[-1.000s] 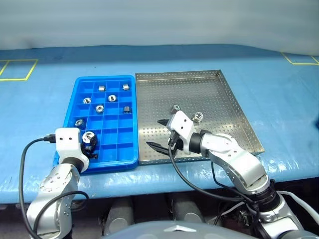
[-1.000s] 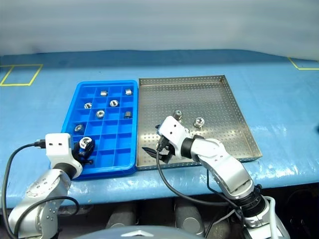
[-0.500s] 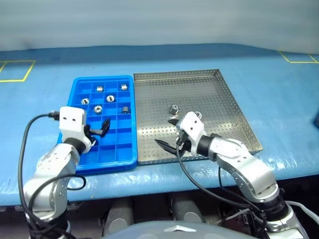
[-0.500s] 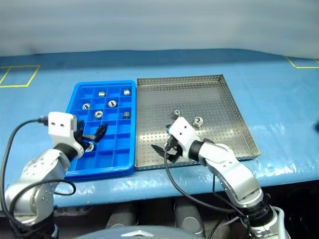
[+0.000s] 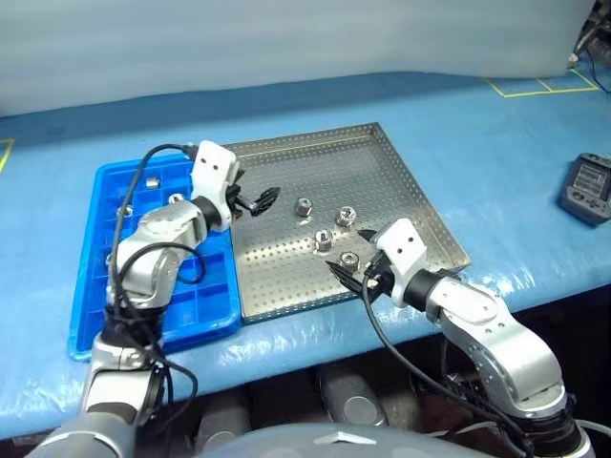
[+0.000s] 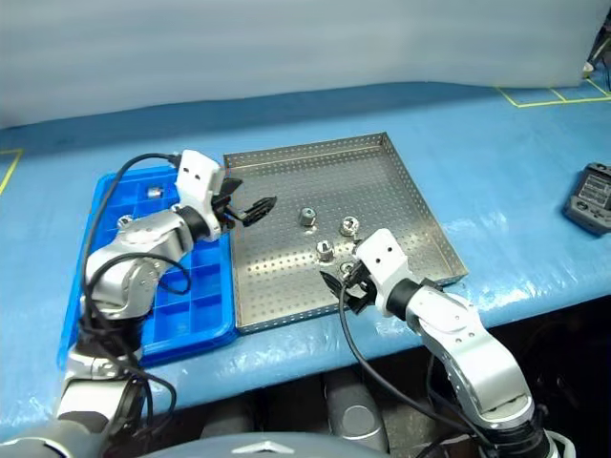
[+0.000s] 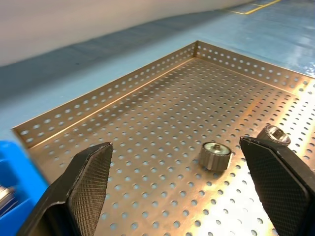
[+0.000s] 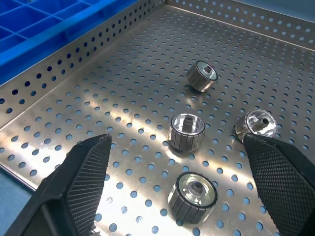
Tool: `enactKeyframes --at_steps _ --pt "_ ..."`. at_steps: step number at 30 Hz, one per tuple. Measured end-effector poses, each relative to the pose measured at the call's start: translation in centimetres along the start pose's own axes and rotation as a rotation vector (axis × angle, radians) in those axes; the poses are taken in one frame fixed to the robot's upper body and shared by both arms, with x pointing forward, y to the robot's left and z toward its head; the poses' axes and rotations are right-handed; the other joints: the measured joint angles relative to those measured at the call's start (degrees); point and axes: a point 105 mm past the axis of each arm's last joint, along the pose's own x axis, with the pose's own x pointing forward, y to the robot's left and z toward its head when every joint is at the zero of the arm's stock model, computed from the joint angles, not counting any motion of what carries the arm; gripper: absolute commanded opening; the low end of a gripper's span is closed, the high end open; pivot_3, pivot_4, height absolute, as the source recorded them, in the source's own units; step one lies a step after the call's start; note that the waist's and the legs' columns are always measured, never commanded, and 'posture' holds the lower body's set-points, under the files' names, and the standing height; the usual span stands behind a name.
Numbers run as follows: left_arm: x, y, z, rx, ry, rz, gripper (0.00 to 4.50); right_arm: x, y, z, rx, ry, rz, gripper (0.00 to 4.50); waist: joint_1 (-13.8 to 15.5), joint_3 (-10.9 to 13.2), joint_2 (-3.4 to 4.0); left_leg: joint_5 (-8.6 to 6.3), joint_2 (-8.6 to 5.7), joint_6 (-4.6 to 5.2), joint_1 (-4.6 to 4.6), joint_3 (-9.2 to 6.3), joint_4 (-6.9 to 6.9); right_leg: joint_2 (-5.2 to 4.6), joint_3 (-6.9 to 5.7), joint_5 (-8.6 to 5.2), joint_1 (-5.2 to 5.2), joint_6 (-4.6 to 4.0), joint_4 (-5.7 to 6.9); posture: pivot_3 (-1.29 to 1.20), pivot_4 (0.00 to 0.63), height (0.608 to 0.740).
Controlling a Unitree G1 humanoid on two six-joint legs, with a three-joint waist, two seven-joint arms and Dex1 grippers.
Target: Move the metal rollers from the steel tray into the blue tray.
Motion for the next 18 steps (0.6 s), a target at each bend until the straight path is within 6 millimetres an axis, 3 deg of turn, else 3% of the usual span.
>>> enactKeyframes --at_steps 4,11,18 --pt "1.7 0.4 -0.7 -0.016 0.024 0.008 4.49 -0.2 -0.1 -0.3 0.012 0.015 -0.017 4.50 -1.7 0.0 0.00 0.00 -0.01 0.00 -0.02 0.00 0.00 -0.01 0.02 0.01 -0.01 0.02 0.00 -0.31 0.150 0.740" --pt "4.1 0.4 -0.1 -0.028 0.010 0.002 4.49 -0.2 -0.1 -0.2 0.013 0.008 -0.026 4.50 -3.1 0.0 0.00 0.00 -0.02 0.00 -0.02 0.00 -0.06 -0.01 0.03 0.01 -0.01 0.04 -0.02 -0.31 0.150 0.740" --pt "5.9 0.5 -2.1 -0.019 0.094 0.003 4.49 0.0 0.0 0.1 0.010 -0.004 -0.023 4.50 -3.8 0.0 0.00 0.00 -0.03 0.00 -0.02 0.00 -0.10 0.00 0.04 0.00 -0.03 0.04 -0.03 -0.33 0.150 0.740"
